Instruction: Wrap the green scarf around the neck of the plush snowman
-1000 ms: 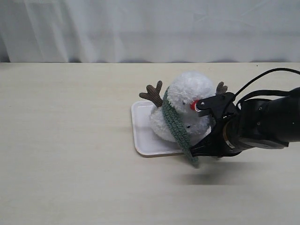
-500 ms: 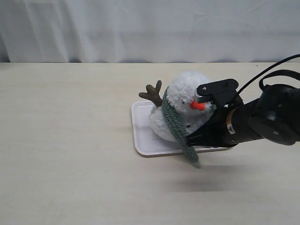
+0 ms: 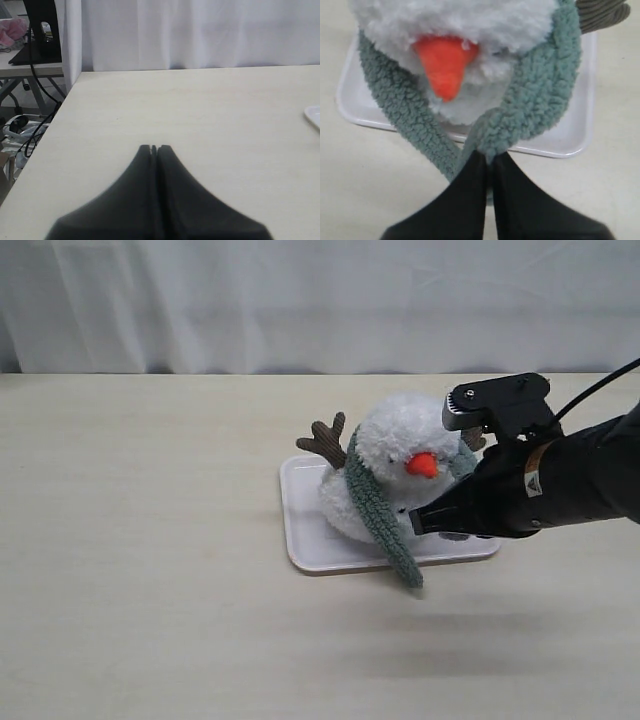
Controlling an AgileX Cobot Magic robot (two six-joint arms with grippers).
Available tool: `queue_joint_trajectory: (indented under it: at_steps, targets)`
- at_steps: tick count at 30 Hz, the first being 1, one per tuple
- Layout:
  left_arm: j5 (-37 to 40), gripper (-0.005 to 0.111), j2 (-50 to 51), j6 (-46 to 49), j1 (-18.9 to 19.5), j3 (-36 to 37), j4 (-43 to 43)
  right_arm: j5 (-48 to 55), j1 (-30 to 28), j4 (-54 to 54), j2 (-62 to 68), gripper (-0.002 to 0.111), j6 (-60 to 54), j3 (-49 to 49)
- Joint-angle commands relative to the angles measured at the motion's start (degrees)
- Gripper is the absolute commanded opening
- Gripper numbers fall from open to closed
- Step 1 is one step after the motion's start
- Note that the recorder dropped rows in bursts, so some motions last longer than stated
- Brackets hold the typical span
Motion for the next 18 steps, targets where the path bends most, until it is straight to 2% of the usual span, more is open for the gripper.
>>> queue_joint_trajectory:
  at_steps: [1,5,18]
  targets:
    - [-0.51,0.000,-0.10,-0.19,0.10,0.21,-0.43,2.60,0.00,14.11,-0.61,0.004,-15.76,0.22]
    - [-0.51,0.000,-0.10,-0.19,0.10,0.21,-0.43,4.09,0.00,20.43,-0.61,0.004,-23.81,0.22]
    - [-0.51,0.000,-0.10,-0.19,0.10,0.21,-0.33,1.45,0.00,20.54,9.98,0.004,-23.82,0.22]
